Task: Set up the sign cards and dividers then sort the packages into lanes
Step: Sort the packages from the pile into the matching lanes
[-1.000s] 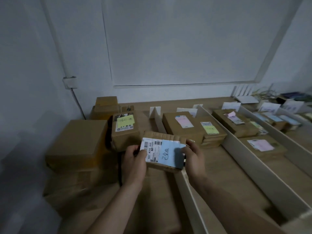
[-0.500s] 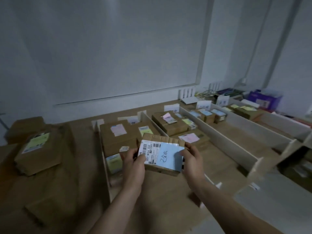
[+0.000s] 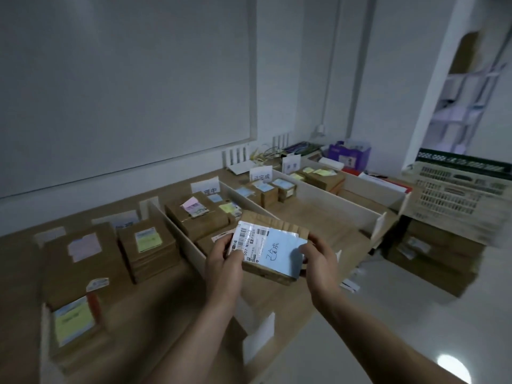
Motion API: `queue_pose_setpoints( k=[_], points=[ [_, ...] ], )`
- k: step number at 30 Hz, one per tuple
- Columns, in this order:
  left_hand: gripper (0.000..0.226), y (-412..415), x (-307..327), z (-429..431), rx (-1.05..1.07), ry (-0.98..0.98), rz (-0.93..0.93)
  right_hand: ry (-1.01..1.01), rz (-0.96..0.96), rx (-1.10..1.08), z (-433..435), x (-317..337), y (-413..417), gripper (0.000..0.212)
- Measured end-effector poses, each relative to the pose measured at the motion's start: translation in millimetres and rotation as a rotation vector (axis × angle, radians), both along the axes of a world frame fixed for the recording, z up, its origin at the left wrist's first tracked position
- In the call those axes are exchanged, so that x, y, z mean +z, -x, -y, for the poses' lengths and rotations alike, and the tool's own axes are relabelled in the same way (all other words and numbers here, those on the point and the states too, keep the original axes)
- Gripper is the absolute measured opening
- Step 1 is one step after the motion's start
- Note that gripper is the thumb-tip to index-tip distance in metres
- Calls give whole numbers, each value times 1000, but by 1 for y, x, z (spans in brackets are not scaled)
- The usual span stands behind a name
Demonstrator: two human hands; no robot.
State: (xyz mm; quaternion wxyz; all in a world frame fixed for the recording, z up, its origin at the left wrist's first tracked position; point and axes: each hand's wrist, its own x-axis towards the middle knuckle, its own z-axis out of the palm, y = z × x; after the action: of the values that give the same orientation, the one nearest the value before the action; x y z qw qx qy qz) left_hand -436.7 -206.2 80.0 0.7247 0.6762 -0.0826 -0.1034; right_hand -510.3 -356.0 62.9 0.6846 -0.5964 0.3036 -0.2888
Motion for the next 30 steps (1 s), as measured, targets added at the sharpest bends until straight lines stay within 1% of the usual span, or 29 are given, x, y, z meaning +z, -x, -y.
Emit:
queue_pose_setpoints(
  k=[3,7,10,13,14,17,20,21,23,25,30],
  points=[
    [38,-9,-5,47,-52,-3,-6,-14,-2,-59,40,-1,-5,41],
    [39,-33,-11,111,-118,7,-22,6,-12,-122,101,-4,-20,31],
    [41,-54,-14,153,-142,15,-43,43,-55,-147,140,-7,-37,40],
    [40,-72,-13,189,-197,23,-57,28,-64,-191,171,-8,-53,54],
    [41,-78,-14,201,-207,23,-61,26,-63,-206,181,-9,-57,55],
    [44,-94,-18,231,-208,5,-75,19,-68,-210,207,-14,-69,47],
    [41,-104,-21,254,-221,-24,-62,6,-81,-217,230,-15,-79,58],
    [41,-107,-22,261,-213,-32,-55,9,-82,-213,238,-15,-83,57],
    [41,-111,-22,277,-188,-39,-47,12,-76,-198,258,-21,-92,41],
    [40,-115,-22,292,-172,-60,-36,11,-78,-169,280,-29,-99,33],
    [39,-120,-24,338,-74,-89,-31,35,-88,-26,333,-33,-116,41]
  ],
)
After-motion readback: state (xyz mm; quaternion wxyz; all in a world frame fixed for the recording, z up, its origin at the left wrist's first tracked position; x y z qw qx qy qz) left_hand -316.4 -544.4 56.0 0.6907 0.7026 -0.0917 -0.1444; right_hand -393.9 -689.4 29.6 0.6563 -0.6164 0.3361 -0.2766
